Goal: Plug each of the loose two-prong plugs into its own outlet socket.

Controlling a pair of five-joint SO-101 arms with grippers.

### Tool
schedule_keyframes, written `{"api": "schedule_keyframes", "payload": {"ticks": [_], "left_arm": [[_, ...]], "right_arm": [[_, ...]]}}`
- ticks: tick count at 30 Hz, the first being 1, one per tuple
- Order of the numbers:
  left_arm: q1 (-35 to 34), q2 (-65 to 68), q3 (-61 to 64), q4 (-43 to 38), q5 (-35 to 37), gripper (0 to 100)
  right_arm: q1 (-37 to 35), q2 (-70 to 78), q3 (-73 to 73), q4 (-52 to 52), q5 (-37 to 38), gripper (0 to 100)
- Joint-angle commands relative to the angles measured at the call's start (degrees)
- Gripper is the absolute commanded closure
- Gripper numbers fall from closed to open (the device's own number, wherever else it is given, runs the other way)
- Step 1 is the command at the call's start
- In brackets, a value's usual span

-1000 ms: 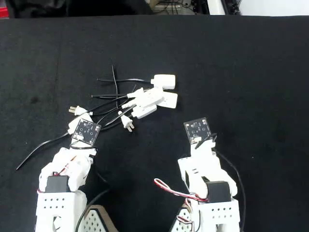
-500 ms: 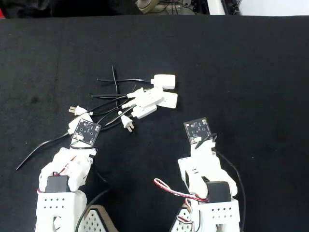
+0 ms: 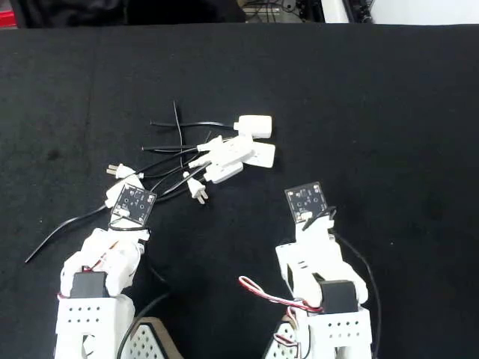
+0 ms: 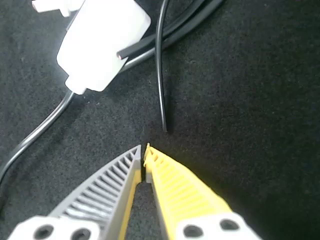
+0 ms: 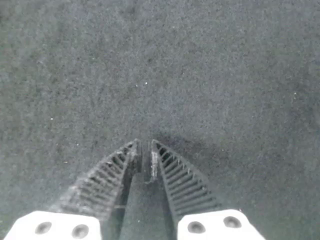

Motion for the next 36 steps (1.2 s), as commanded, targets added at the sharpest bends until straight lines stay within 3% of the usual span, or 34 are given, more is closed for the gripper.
{"api": "schedule_keyframes", "payload": {"ticks": [1, 16, 22, 27, 30, 36], "left_arm": [[0.57, -0.44, 0.75, -0.70, -0.44, 97], [0.57, -0.44, 0.75, -0.70, -0.44, 97], [0.57, -0.44, 0.75, -0.70, -0.44, 97], [0.57, -0.44, 0.75, -0.70, -0.44, 97], [0.57, -0.44, 0.75, -0.70, -0.44, 97], [0.48, -0.44, 0.75, -0.70, -0.44, 97]], "right_arm": [[0.44, -3.74, -0.22, 0.09, 0.00, 95.5], [0.44, -3.74, -0.22, -1.23, 0.62, 95.3], [0.79, -3.74, -1.19, -5.71, 9.05, 95.6], [0.26, -3.12, -6.99, -3.78, 9.85, 95.5], [-0.35, -1.19, -8.57, -3.52, 14.15, 95.6], [-0.35, 11.38, -21.41, -3.34, 14.51, 95.6]]}}
